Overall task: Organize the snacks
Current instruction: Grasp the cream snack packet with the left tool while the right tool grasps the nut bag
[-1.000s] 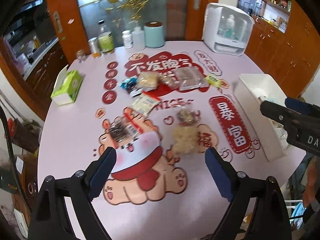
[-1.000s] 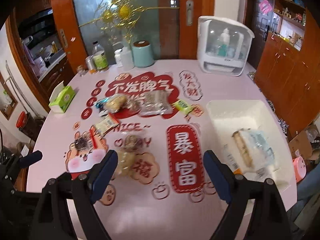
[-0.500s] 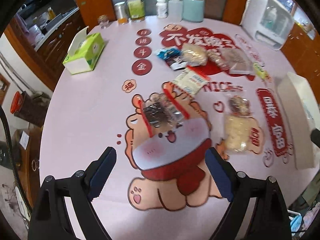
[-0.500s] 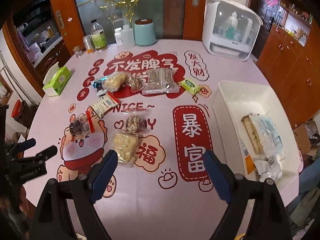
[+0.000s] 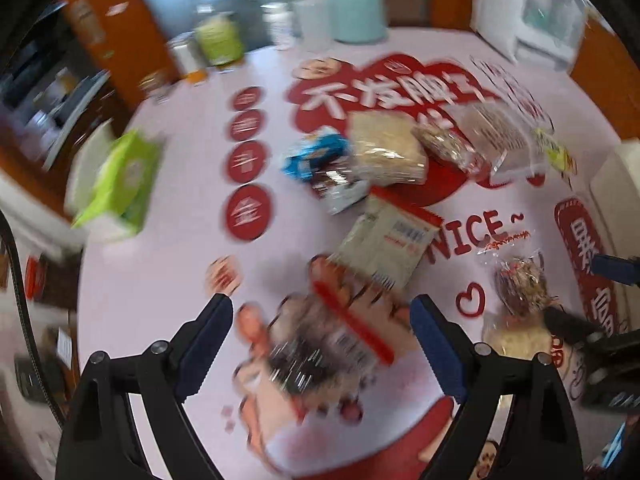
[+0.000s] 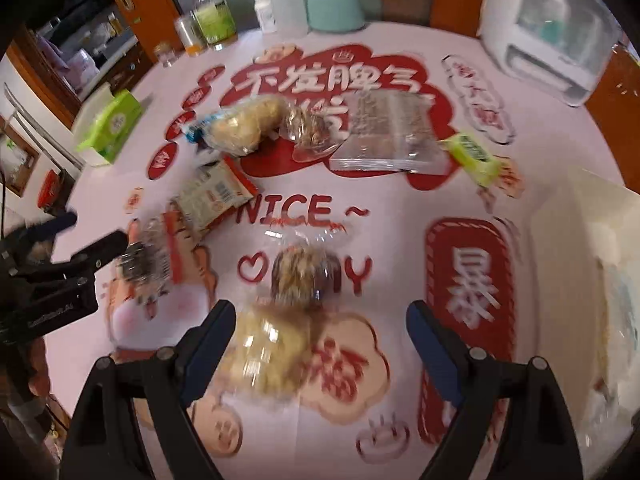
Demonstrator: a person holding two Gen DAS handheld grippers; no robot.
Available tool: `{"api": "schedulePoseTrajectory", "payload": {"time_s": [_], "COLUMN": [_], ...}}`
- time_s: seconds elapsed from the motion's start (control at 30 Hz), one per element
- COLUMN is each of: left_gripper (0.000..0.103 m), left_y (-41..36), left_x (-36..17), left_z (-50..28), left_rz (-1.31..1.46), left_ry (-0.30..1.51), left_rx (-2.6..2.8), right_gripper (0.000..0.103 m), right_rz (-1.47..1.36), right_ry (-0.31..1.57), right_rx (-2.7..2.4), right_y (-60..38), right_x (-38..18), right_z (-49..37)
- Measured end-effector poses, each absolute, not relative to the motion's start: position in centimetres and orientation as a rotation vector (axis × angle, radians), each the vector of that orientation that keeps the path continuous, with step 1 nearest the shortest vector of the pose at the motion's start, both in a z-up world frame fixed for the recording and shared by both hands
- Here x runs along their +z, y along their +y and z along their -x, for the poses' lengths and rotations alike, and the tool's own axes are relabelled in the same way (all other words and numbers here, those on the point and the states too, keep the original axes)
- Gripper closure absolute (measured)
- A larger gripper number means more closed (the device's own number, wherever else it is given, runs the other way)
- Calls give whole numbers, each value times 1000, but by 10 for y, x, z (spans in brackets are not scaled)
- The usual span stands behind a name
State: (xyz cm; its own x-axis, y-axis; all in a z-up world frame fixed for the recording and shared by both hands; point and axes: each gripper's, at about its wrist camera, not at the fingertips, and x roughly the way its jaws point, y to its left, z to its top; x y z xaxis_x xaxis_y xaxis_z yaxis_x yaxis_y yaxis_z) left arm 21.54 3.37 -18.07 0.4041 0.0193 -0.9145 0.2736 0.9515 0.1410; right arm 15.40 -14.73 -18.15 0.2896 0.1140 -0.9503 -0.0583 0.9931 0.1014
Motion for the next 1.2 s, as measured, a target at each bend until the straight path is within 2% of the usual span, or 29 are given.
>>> {"api": "schedulePoseTrajectory", "payload": {"time_s": [0.17,0.27,0.3,0.37,0.4,0.53,0.6,0.67,0.8,0.87,1.07,1.2], "left_gripper": [14,14,14,14,14,14,19,31,38,56,57,57], "left_y": [4,-8,-12,-16,-17,-16,-15,-12,-9,-10,-7,-5], "left_x": [-207,-220,-224,-232,-236,-242,-246,-246,-247,-245,-240,-211], "left_z": [-245,-257,-262,-270,-275,-283,-283,-282,-279,-276,-258,-230], "left_rz": [-370,-400,-413,-427,-424,-381,-346,-292,-249,-243,-155,-103], "left_ry": [1161,1171,1178,1193,1207,1240,1274,1289,1300,1288,1328,1298], "left_rx": [-210,-228,-228,-230,-234,-261,-285,-307,-320,-322,-306,-293], "right_gripper": [23,28,33,58,61,62,62,62,62,62,62,62], "right_rz": [-86,-90,-80,-43,-46,-127,-151,-190,-229,-234,-248,-228], "right_ry": [1351,1337,1324,1299,1292,1285,1283,1284,1290,1294,1285,1253], "right_rx": [152,165,172,161,165,179,164,151,128,121,124,137], "right_y": [-142,-145,-145,-147,-149,-172,-179,-189,-199,-201,-194,-188], "right_x": [-223,-228,-228,-227,-226,-225,-224,-224,-225,-225,-217,-199], "right_z": [-174,-176,-176,-176,-176,-176,-175,-173,-172,-170,-163,-153]}}
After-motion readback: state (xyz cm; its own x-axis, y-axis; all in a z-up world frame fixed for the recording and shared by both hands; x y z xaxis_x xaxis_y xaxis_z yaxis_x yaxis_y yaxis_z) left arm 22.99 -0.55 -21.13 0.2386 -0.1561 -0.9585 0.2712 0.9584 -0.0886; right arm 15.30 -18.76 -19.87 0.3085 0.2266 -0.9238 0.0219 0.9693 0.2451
